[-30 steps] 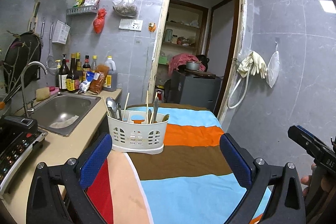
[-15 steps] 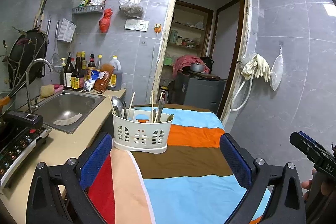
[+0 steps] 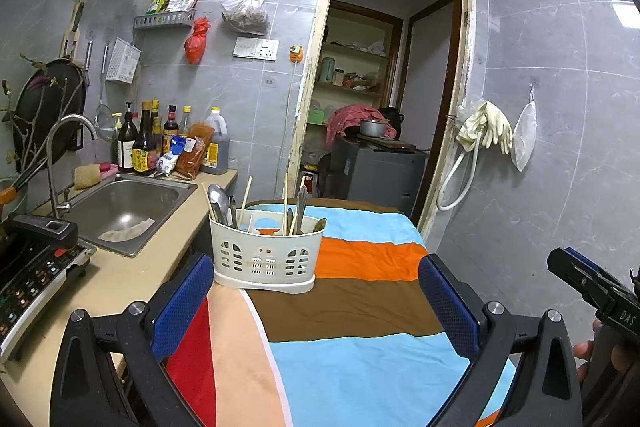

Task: Organize utensils

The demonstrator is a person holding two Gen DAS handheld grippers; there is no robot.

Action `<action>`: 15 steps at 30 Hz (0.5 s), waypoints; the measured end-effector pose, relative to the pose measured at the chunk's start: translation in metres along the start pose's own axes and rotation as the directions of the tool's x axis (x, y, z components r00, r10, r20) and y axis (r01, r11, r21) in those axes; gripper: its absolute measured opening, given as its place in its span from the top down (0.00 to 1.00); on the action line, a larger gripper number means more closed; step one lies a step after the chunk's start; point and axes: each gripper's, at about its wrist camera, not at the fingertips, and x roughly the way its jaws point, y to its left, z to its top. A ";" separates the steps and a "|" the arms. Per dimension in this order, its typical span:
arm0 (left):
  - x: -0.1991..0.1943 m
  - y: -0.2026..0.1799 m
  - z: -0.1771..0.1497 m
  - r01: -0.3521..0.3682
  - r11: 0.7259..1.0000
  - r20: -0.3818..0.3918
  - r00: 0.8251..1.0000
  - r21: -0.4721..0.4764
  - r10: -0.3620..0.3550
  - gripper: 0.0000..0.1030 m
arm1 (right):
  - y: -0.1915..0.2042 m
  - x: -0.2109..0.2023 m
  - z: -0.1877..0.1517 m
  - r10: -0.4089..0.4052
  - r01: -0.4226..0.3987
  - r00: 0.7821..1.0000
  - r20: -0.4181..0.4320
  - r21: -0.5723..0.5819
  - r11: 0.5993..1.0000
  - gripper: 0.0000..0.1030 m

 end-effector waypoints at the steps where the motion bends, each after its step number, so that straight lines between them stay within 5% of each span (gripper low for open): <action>1: 0.000 0.000 0.000 0.001 1.000 -0.001 1.000 0.000 -0.001 0.00 | 0.001 0.001 0.000 0.001 -0.001 1.000 -0.001 0.001 1.000 0.01; 15: 0.000 -0.001 0.000 0.001 1.000 -0.002 1.000 0.001 -0.001 0.00 | 0.003 0.002 0.001 0.006 -0.006 1.000 -0.003 -0.005 1.000 0.02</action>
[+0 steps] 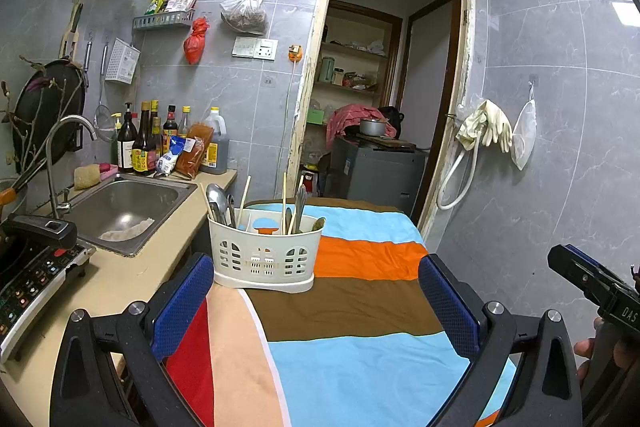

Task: Organize utensils

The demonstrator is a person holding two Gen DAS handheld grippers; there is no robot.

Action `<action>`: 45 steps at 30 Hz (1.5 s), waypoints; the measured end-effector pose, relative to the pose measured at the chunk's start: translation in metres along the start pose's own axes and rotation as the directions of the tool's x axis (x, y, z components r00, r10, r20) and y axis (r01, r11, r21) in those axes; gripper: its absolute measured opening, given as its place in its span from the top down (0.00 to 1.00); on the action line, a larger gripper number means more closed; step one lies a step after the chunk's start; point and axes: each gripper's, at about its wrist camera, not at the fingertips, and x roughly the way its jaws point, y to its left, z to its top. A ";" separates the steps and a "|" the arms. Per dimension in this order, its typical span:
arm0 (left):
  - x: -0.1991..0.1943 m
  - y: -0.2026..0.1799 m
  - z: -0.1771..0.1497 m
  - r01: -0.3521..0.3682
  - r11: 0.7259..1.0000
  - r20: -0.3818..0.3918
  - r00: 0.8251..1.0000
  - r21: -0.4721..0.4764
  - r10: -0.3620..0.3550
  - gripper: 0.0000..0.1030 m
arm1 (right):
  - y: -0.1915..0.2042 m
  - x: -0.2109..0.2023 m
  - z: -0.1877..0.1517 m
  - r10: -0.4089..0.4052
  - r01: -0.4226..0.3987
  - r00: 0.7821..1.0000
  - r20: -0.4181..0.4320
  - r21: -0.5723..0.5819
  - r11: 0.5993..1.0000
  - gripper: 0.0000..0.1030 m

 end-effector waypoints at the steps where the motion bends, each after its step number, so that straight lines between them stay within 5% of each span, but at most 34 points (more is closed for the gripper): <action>1: 0.000 0.000 0.000 0.000 1.000 0.000 1.000 0.001 0.000 0.00 | 0.000 0.000 0.000 0.000 0.000 1.000 -0.001 0.000 1.000 0.02; 45: 0.000 0.008 -0.001 -0.039 0.999 0.003 0.999 -0.021 0.039 0.00 | 0.014 0.006 -0.011 0.011 -0.011 0.999 -0.032 0.001 1.000 0.01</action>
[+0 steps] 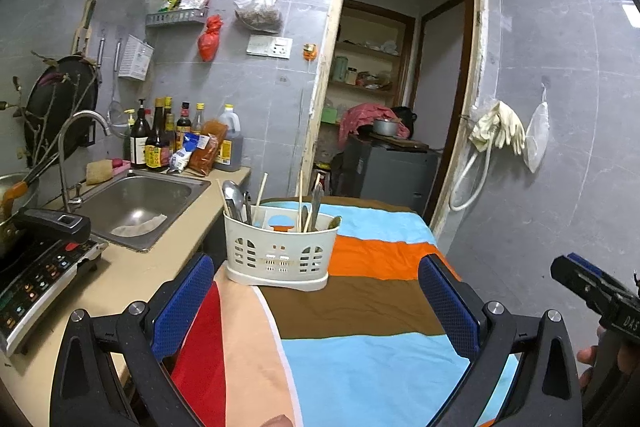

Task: Organize utensils

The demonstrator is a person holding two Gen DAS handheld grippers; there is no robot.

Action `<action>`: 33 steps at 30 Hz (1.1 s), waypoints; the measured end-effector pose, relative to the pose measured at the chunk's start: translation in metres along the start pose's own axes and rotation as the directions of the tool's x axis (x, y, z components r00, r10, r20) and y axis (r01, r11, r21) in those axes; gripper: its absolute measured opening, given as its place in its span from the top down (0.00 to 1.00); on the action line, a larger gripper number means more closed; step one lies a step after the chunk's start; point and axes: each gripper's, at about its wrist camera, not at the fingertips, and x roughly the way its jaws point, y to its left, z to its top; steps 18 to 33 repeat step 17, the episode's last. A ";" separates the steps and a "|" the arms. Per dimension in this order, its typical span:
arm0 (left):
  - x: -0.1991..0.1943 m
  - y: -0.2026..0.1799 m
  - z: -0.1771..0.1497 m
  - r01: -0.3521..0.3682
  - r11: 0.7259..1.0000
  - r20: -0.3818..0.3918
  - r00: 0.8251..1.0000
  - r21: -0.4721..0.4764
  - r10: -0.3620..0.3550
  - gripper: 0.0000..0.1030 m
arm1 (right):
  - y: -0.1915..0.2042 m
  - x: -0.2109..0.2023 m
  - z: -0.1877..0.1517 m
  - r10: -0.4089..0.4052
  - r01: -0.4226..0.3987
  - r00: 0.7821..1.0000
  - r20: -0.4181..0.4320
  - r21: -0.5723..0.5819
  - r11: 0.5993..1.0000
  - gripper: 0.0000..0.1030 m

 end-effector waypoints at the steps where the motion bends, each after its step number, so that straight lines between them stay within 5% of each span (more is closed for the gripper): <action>1: -0.001 0.003 0.000 -0.001 1.000 0.002 1.000 -0.010 0.001 0.00 | 0.001 0.000 -0.001 0.000 0.000 1.000 -0.001 -0.002 1.000 0.01; 33: 0.000 0.009 -0.001 -0.020 1.000 -0.010 1.000 -0.011 0.020 0.00 | 0.007 -0.001 -0.008 0.003 -0.004 1.000 -0.008 -0.004 1.000 0.01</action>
